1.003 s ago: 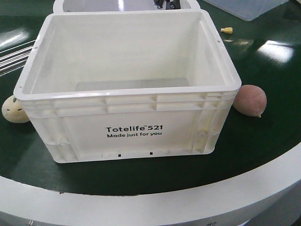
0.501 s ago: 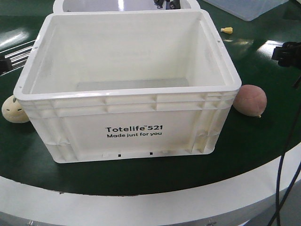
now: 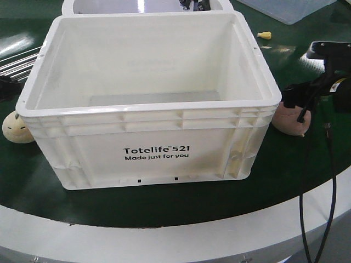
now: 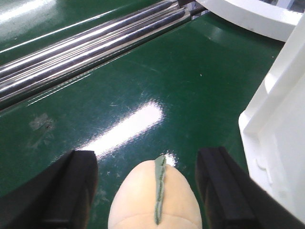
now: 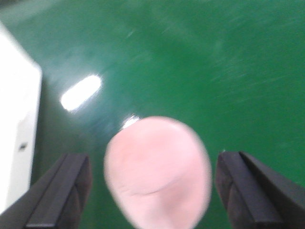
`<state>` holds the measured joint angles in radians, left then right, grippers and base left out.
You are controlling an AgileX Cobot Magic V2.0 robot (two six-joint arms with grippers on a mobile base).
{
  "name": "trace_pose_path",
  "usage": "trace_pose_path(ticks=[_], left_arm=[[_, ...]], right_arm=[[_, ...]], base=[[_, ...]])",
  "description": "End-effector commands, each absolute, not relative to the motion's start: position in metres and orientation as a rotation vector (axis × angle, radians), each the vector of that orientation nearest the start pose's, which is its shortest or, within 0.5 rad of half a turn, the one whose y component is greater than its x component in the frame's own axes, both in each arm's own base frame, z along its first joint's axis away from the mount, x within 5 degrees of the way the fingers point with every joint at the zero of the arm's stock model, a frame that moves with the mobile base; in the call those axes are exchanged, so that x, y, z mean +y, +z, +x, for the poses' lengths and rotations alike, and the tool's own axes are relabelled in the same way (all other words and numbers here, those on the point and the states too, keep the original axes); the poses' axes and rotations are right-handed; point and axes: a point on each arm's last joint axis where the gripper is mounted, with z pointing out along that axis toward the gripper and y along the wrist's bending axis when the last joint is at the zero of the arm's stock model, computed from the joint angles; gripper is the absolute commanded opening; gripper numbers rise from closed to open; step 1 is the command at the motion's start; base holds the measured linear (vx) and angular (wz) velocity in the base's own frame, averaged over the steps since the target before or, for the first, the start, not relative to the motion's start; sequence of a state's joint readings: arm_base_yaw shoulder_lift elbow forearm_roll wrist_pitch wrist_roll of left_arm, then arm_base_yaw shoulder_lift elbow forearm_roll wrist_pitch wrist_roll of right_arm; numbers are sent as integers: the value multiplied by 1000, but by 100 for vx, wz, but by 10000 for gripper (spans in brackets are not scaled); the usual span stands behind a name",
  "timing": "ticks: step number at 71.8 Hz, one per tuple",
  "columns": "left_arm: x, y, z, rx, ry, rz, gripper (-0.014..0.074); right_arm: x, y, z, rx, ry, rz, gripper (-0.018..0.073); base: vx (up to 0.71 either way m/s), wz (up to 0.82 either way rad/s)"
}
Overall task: Place moving items into box and shelve
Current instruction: 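Lower left gripper onto cream plush and right gripper onto pink plush, grasp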
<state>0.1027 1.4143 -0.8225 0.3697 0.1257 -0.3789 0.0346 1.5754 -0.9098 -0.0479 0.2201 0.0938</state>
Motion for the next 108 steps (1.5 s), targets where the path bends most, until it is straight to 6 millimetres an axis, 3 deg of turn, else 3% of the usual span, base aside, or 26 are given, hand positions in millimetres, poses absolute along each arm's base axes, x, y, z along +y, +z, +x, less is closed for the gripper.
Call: trace_pose_path(ticks=[1,20,38,47,64,78,108], left_arm=[[33,279,300,2056,76,-131,561],[33,279,300,2061,77,-133,561],[33,277,299,2082,86,-139,561],[33,277,299,2081,86,-138,561],[33,277,299,2081,86,-138,561],[34,273,300,2097,87,-142,561],[36,237,313,2243,99,-158,561]], right_arm=[[12,238,335,2265,33,7,585],[12,213,343,2334,31,9,580],[11,192,347,2396,23,4,513],[11,185,349,2417,23,6,393],[11,173,349,2470,35,50,-15],[11,170,349,2483,34,52,-9],[11,170,349,2478,35,52,-8]], base=[[0,0],[0,0],[0,0],[0,0],[0,0],[0,0],[0,0]])
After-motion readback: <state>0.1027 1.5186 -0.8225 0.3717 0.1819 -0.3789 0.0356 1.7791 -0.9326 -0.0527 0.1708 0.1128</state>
